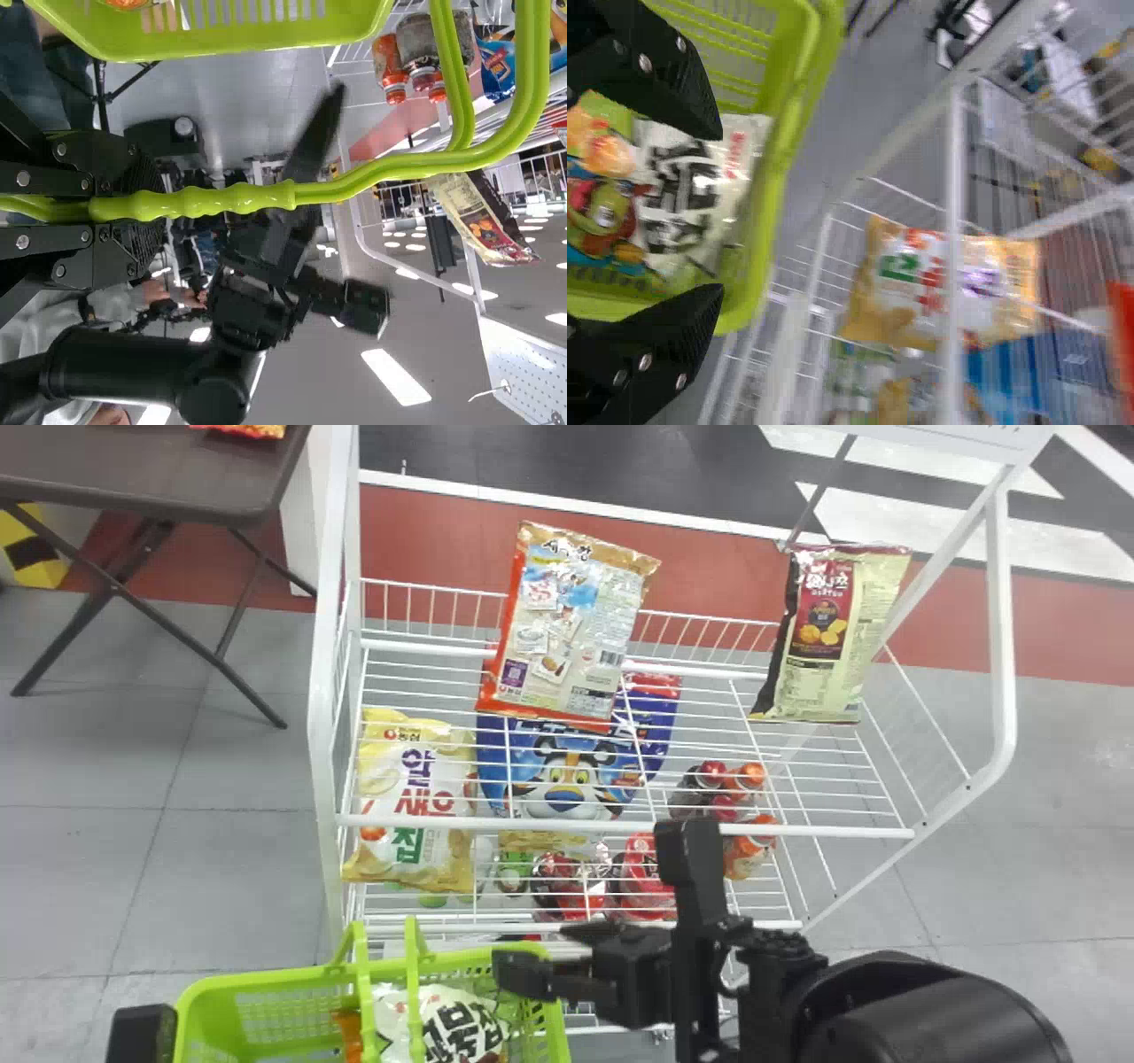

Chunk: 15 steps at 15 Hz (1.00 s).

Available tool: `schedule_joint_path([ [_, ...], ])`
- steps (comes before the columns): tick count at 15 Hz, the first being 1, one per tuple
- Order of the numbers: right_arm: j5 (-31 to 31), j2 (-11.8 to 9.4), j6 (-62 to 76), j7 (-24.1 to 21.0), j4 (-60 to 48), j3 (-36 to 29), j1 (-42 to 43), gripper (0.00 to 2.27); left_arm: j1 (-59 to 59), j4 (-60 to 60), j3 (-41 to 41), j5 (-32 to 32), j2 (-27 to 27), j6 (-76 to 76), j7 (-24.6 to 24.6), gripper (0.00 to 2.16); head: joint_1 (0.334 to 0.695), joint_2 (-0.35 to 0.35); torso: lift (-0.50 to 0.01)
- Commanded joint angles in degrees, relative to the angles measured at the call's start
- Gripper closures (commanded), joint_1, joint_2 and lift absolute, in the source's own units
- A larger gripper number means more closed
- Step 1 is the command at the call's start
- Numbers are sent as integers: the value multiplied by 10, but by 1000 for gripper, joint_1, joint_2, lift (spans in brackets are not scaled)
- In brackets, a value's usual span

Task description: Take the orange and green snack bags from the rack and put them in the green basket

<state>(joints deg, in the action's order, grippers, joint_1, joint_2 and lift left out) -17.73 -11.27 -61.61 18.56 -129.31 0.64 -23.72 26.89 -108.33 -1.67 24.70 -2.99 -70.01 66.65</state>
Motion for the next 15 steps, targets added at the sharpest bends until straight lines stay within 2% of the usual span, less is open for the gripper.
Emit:
schedule_joint_path([
  [1, 6, 2, 112, -17, -35, 0, -24, 87, 0, 1, 0, 0, 1, 3, 1, 2148, 695, -271, 0],
  [4, 34, 19, 286, -37, -25, -2, -34, 90, 0, 4, 3, -5, 1, 13, -1, 2148, 695, -260, 0],
  [8, 51, 45, 525, -47, 42, -2, -52, 110, -2, 11, 3, -6, 3, 24, 1, 2148, 695, -273, 0],
  [10, 61, 51, 551, -78, 47, 3, -64, 110, -2, 13, 3, -6, 3, 25, 2, 2148, 695, -285, 0],
  [13, 103, 57, 564, -154, 46, 16, -70, 110, -2, 15, 5, -6, 3, 29, 2, 2148, 695, -321, 0],
  [15, 97, 57, 588, -143, 57, 2, -70, 110, -2, 15, 5, -6, 3, 31, 2, 2148, 695, -339, 0],
])
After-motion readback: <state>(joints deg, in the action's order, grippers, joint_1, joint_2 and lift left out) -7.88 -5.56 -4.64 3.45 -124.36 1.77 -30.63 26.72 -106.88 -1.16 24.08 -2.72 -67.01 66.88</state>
